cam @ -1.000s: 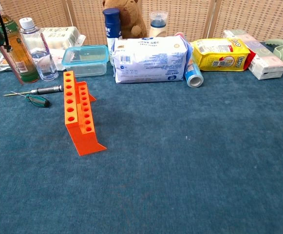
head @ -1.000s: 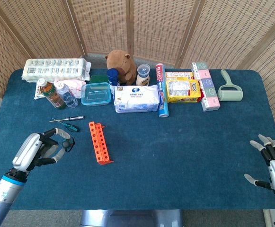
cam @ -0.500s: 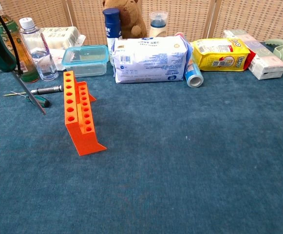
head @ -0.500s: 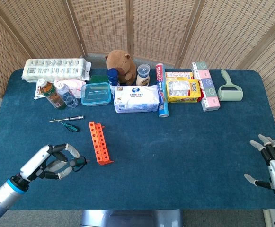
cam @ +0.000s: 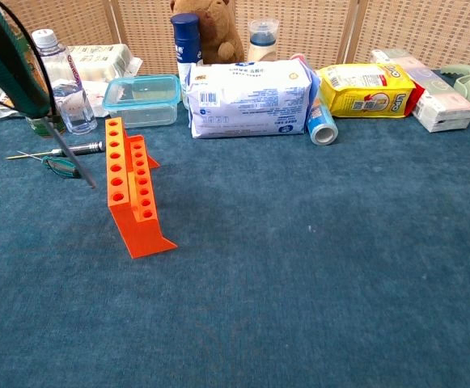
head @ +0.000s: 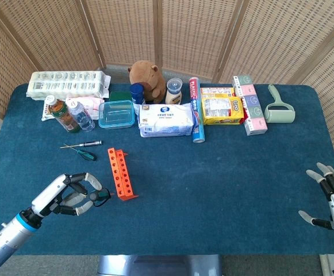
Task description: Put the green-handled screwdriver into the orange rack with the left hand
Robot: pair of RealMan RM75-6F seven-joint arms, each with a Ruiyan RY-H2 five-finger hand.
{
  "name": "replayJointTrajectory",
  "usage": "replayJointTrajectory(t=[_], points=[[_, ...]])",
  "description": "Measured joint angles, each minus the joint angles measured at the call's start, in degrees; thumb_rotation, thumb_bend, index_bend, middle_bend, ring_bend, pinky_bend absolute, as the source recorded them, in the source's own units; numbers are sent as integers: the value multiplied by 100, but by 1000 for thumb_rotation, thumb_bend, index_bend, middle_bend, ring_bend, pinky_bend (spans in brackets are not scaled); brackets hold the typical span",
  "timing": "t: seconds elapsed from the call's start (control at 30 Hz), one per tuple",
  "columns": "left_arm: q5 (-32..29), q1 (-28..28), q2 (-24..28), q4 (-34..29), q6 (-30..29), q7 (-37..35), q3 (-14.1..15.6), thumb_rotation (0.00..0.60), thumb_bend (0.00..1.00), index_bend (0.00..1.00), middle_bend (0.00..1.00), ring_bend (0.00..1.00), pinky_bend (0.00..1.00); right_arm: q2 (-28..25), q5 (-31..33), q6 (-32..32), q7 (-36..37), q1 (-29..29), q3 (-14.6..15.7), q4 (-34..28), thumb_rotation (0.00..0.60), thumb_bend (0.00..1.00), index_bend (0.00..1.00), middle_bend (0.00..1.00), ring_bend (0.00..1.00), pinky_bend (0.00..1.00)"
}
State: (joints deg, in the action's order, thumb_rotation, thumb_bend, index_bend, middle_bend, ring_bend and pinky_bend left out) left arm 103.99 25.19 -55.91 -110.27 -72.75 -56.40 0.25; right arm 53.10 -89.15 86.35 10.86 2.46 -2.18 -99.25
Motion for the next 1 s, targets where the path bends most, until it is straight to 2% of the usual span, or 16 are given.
replayJointTrajectory(t=[0.57, 1.0], points=[[-165, 229, -440, 324, 100, 42, 44, 600, 456, 524, 956, 936, 938, -22, 23, -13, 58, 3, -11, 12, 600, 15, 155, 57, 52, 0], [-177, 321, -521, 414, 53, -26, 138, 600, 457, 525, 956, 936, 938, -28, 26, -14, 51, 0, -11, 0, 600, 16, 156, 57, 52, 0]])
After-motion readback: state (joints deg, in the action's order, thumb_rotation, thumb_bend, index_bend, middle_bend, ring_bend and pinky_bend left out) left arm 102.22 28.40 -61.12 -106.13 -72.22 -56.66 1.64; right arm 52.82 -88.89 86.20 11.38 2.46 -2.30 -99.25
